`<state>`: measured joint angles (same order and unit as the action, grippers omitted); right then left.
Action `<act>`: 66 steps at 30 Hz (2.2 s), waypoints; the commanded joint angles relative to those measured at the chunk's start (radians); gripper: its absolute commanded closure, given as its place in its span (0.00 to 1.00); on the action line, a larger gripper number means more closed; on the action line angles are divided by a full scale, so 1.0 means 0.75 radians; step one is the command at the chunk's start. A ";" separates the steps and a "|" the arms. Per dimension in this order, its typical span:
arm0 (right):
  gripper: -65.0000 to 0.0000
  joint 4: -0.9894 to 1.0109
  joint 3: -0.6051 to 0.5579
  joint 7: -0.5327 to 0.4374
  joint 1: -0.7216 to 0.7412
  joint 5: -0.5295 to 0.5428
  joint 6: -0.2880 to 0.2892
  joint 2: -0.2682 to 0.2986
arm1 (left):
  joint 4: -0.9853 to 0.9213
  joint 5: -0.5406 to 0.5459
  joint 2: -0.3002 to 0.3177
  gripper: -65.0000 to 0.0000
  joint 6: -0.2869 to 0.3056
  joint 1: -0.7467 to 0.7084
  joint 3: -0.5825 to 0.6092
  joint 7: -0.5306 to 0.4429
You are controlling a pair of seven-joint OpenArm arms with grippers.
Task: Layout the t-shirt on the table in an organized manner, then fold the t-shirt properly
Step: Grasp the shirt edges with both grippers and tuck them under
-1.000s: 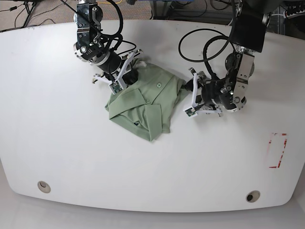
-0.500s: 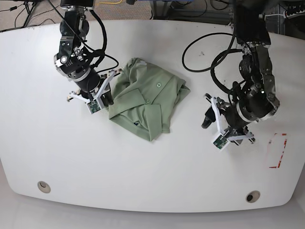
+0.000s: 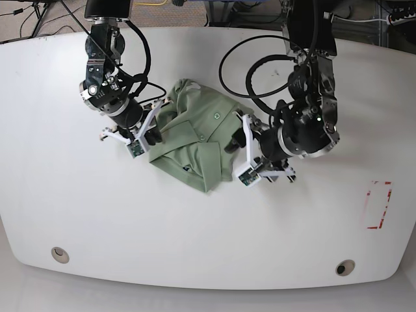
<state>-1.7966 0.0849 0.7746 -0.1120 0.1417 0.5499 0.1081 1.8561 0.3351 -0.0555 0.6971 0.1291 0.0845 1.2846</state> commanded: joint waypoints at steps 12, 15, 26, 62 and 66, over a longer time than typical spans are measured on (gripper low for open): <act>0.89 0.060 -0.073 -0.025 0.017 0.019 0.006 -0.045 | -0.178 0.002 0.048 0.52 0.001 -0.079 -0.007 -0.104; 0.89 0.062 -0.073 -0.025 0.015 0.023 0.006 -0.047 | -0.182 0.002 0.050 0.52 0.001 -0.085 -0.009 -0.104; 0.89 0.058 -0.073 -0.025 0.009 0.027 0.006 -0.049 | -0.371 0.002 0.001 0.53 0.001 -0.050 -0.005 -0.106; 0.89 0.304 -0.073 -0.093 0.077 0.019 0.008 -0.047 | -0.365 -0.002 0.044 0.91 0.001 -0.042 -0.067 -0.120; 0.89 0.312 -0.073 -0.093 0.075 0.019 0.008 -0.043 | -0.403 -0.004 0.071 0.91 0.001 -0.042 -0.067 -0.192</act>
<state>-1.5574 0.0273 0.7002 -0.0647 0.1577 0.5541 0.0673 1.5543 0.3222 -0.0120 0.6968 0.0803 0.0326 1.1717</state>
